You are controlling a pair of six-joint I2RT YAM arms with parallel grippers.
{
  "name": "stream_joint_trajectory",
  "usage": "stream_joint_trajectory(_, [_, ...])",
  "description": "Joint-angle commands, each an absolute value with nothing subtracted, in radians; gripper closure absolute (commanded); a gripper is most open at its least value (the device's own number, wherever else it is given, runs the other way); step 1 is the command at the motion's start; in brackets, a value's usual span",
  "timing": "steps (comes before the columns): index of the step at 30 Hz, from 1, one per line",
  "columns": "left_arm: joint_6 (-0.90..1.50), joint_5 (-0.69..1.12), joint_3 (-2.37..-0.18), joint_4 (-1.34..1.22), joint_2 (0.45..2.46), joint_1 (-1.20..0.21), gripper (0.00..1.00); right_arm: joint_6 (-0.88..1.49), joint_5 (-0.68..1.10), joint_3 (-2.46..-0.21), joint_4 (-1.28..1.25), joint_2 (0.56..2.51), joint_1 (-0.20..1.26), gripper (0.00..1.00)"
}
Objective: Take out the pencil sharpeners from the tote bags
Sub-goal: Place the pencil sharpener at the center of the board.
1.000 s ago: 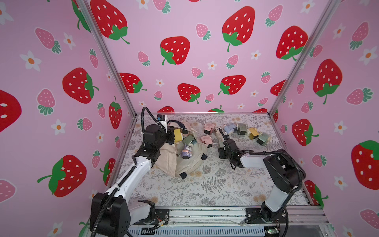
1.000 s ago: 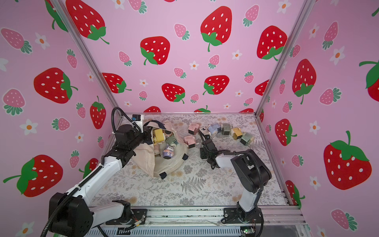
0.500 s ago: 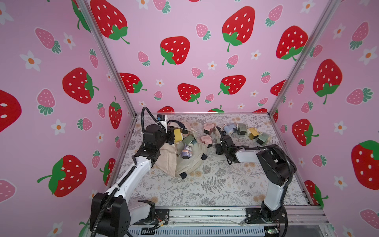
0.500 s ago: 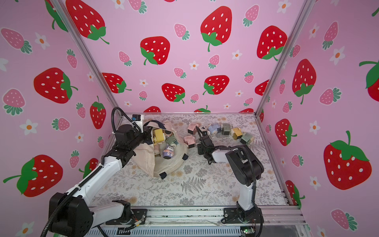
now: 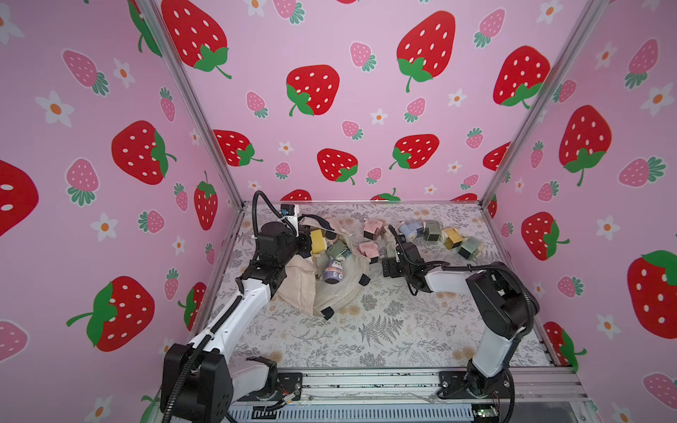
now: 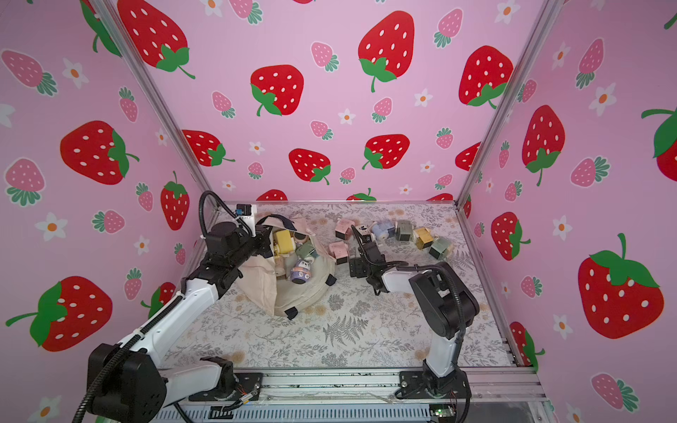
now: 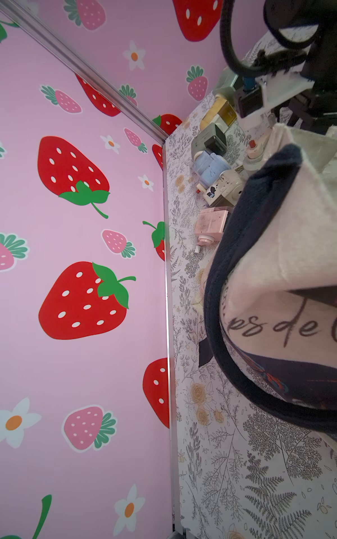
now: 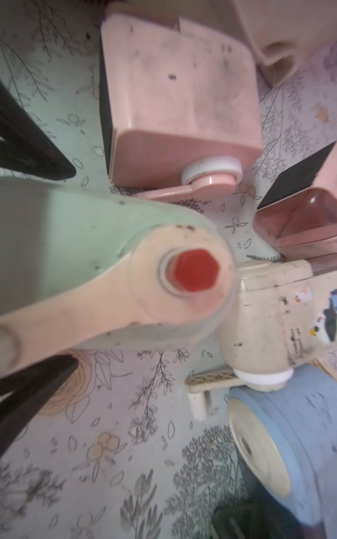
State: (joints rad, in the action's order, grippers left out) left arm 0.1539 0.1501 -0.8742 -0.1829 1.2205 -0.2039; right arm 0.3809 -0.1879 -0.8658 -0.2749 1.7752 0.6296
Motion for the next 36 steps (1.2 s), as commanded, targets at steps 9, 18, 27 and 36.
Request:
stream_joint_trajectory(9, [0.147,0.202,-0.951,-0.307,1.213,-0.21,1.0,0.371,-0.163,-0.713,-0.349,1.479,0.66,0.06])
stream_joint_trajectory(18, [0.146,0.201,-0.948,-0.309,1.211,-0.21,1.0,0.307,-0.134,-0.72,-0.343,1.367,0.832,0.11])
stream_joint_trajectory(27, [0.148,0.203,-0.947,-0.308,1.207,-0.209,1.0,0.273,-0.172,-0.829,-0.314,1.415,1.042,0.09])
stream_joint_trajectory(36, [0.148,0.203,-0.946,-0.307,1.206,-0.21,1.0,0.238,-0.213,-1.013,-0.281,1.641,1.135,0.06])
